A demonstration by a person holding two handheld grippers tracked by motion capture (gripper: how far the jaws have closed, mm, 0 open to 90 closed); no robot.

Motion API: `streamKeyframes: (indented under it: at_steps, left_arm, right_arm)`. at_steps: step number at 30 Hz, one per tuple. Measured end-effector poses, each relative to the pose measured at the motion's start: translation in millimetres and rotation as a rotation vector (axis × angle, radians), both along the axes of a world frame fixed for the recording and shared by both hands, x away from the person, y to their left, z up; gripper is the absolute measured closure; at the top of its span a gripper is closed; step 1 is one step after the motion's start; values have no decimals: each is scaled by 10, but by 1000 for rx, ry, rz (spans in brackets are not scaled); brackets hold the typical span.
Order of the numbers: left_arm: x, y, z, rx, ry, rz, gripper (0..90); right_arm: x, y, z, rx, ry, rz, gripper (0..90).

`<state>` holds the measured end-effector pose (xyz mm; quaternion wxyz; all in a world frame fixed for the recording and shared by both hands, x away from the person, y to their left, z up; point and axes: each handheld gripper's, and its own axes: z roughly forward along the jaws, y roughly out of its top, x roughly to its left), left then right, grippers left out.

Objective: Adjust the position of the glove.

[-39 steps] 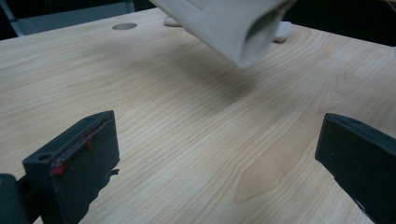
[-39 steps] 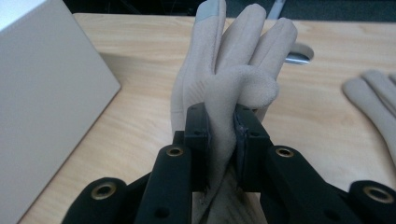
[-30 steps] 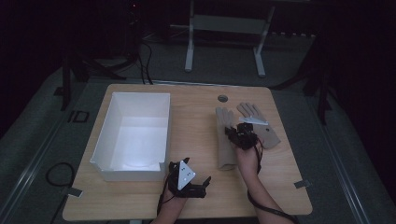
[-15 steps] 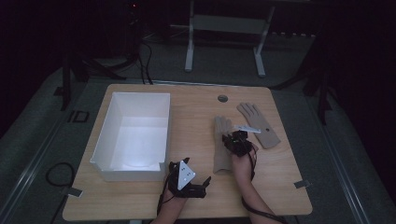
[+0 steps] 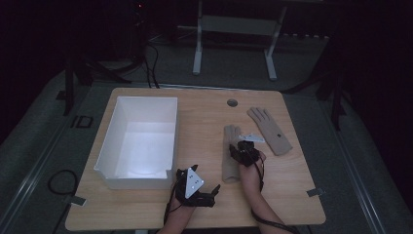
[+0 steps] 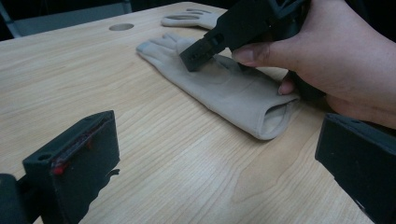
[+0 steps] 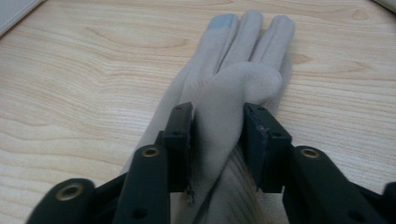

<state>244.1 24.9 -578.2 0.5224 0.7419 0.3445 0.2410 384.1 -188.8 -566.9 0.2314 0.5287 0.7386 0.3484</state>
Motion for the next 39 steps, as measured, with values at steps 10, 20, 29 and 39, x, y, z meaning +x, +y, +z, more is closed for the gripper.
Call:
streamKeyframes:
  at_steps: [10, 20, 29, 39]
  left_arm:
    - [2, 1, 0, -3, 1, 0, 1]
    - [2, 2, -1, -6, 0, 5, 1]
    - [2, 4, -2, -10, 1, 4, 1]
    - [4, 9, -2, -13, 1, 3, 1]
  right_arm:
    - [-33, -124, 181, 5, -25, 57, 558]
    - [62, -535, 739, -11, -154, 177, 512]
    - [395, -1003, 867, -70, -164, 227, 516]
    - [789, -1431, 736, -116, -70, 224, 490]
